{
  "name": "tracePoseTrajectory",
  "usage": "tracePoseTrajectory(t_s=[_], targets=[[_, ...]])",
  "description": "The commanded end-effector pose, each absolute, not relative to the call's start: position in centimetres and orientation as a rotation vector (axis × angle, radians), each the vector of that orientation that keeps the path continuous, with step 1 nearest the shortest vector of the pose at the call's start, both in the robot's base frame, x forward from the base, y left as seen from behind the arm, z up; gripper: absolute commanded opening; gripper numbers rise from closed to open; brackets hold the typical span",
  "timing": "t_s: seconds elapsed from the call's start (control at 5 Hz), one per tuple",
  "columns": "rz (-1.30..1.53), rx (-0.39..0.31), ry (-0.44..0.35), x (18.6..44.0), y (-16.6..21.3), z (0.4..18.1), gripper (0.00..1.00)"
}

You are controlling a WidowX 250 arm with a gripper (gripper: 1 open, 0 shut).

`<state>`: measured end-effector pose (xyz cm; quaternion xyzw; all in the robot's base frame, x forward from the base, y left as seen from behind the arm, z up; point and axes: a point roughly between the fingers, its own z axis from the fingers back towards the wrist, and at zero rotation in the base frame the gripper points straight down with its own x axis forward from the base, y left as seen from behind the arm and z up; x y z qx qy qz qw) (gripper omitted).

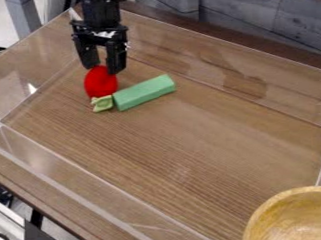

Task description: Move the red fruit to the left

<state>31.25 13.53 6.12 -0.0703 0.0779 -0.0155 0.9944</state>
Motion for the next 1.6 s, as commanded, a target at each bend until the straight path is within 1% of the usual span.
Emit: tracePoseTrajectory(t_s=[0.0,0.2,0.6,1.0,1.4], targets=[[-0.023,-0.114,0.089,31.8,13.7,8.2,1.0],[-0.007,-0.119,0.092,31.8,13.9,7.8,1.0],[-0.033,-0.125,0.102,30.8,14.3,9.3,1.0],[-0.005,-0.134,0.104,30.2,13.2,9.8,1.0],[0.067,-0.139,0.104,30.5,13.0,9.3,1.0]])
